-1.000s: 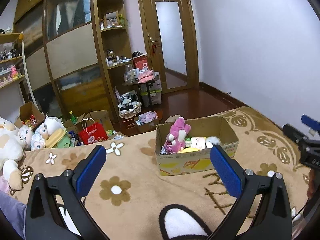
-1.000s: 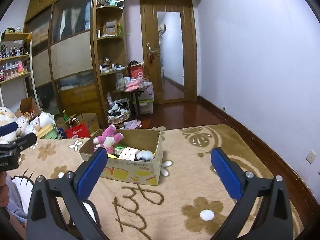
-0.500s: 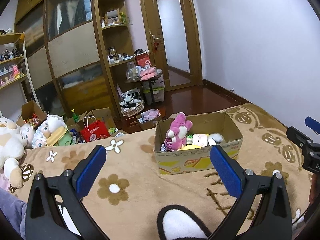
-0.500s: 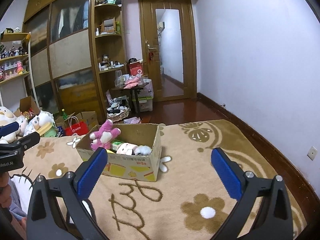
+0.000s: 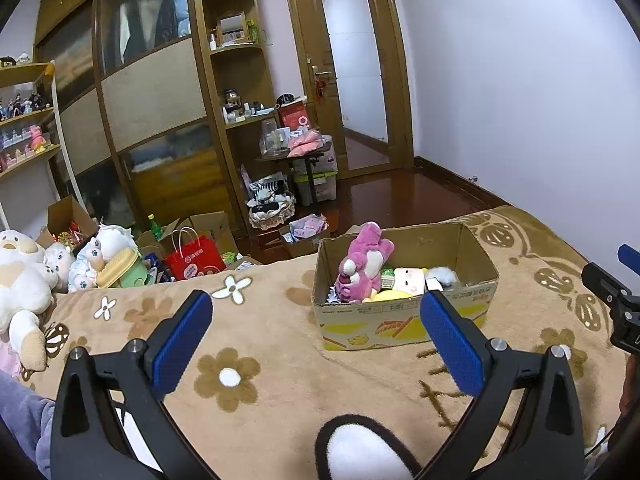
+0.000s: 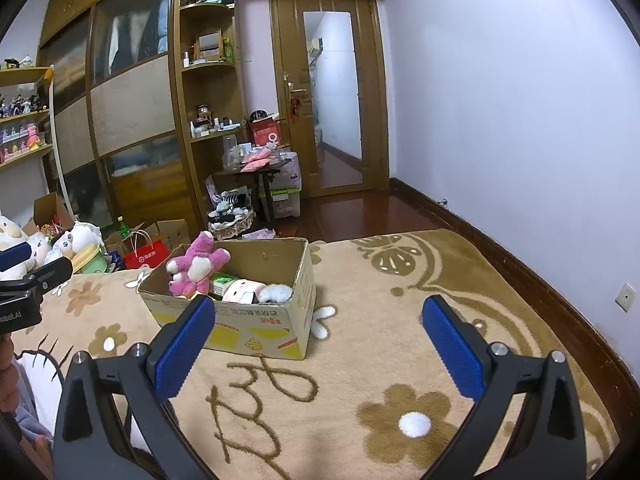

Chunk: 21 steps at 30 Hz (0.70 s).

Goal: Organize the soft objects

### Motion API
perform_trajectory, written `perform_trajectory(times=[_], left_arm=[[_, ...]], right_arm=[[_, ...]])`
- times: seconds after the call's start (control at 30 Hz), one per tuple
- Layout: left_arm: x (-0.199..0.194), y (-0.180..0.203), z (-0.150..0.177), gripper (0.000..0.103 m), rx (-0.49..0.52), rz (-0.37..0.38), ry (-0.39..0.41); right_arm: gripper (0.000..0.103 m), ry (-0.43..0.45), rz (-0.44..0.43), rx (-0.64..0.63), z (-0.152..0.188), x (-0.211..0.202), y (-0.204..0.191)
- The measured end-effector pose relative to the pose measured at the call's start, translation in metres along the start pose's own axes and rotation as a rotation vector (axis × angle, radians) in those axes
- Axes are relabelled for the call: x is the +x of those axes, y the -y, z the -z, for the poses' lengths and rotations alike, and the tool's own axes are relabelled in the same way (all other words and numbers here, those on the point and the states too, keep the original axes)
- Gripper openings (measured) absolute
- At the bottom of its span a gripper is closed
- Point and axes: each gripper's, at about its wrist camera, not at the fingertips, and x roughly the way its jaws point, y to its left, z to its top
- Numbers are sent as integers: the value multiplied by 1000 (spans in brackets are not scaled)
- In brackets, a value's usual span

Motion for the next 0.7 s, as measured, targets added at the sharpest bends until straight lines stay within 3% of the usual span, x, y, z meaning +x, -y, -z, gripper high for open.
perform_trajectory(times=[0.7], left_arm=[[1,5,0,102,-1,-5,11]], right_arm=[[103,2,3,-3,1,1,-2]])
